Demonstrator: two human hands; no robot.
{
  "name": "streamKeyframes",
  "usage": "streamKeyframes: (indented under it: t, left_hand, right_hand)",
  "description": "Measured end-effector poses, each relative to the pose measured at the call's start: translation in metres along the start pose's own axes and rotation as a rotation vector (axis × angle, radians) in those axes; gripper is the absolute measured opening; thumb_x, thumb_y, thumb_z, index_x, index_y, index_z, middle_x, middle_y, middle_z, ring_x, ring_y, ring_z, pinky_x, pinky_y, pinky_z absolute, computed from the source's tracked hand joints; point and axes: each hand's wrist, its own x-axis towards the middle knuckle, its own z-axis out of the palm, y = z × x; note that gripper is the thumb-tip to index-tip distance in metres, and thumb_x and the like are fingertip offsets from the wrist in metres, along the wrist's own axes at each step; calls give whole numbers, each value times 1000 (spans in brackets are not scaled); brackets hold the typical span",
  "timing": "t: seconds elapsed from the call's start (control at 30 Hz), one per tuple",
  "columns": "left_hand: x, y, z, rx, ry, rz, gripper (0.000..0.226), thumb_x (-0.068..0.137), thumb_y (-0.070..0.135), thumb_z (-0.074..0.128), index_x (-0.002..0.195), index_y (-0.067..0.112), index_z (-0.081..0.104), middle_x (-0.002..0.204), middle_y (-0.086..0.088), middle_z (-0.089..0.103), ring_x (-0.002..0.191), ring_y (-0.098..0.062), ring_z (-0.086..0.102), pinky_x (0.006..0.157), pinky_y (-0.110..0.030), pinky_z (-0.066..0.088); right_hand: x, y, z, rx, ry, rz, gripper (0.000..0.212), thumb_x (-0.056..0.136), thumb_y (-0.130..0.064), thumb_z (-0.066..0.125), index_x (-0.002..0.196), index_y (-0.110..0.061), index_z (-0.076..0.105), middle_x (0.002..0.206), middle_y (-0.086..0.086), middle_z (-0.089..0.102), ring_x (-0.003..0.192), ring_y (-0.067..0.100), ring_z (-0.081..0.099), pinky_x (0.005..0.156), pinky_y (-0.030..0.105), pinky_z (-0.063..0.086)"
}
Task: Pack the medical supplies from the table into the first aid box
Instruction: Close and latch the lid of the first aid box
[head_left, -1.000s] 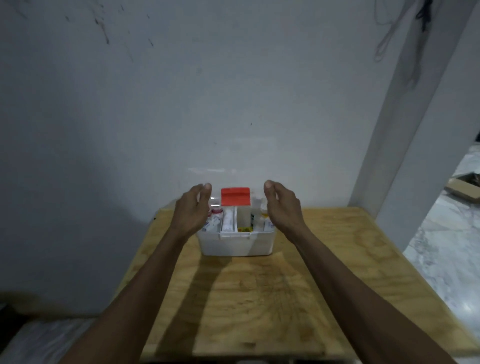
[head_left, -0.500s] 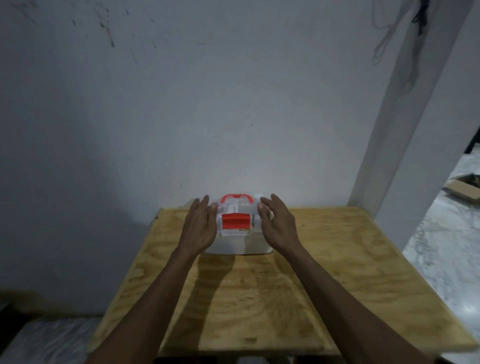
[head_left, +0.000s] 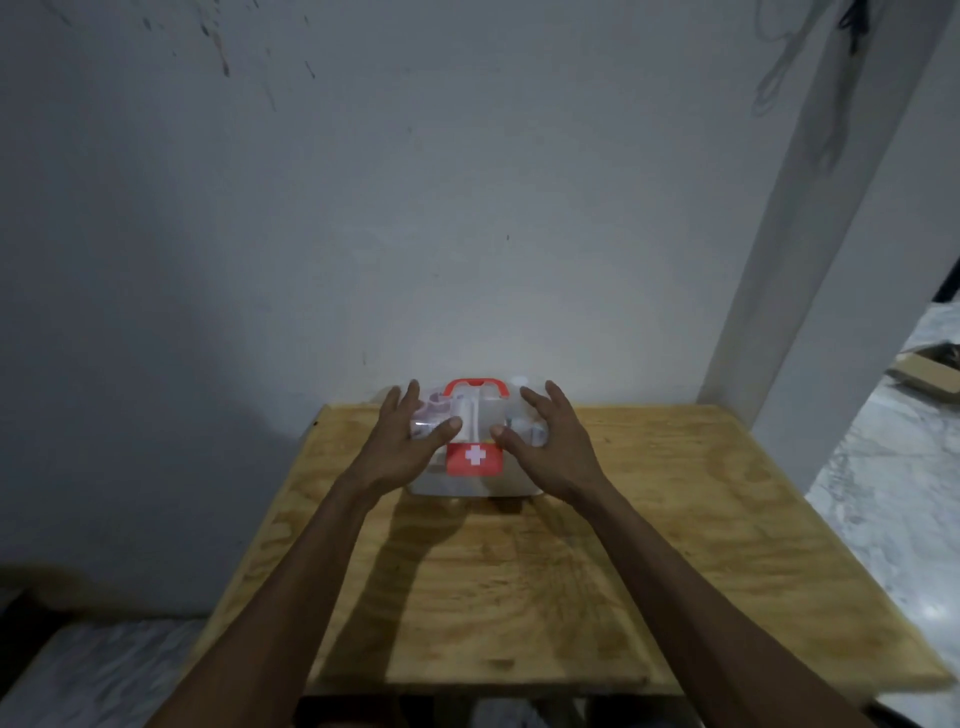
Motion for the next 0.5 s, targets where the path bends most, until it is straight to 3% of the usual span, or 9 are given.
streamKeyframes:
  t: [0.17,0.27,0.5]
  left_hand:
    - [-6,-5,5,146,28,110,110,66,71,61,154,28,12,165,1,2,151,-24,10,116,-49,24]
    - [-9,-12,10,128,74,168,108,66,67,69,153,30,17,165,2,3,150,-23,12,115,-48,27]
    - [-13,-17,18,96,174,196,103,63,74,62,149,32,24,164,2,11,147,-22,21,113,-42,29]
  right_hand:
    - [-5,4,2,-73,-27,-57,86,79,-64,62,151,-32,26,164,-3,4,148,22,14,115,46,24]
    - [-9,8,5,-62,-23,-72,89,78,-65,63,151,-34,24,164,-4,0,149,22,11,115,48,23]
    - [-12,15,17,-43,63,-88,84,77,-68,61,148,-37,29,163,-7,5,148,20,16,113,42,22]
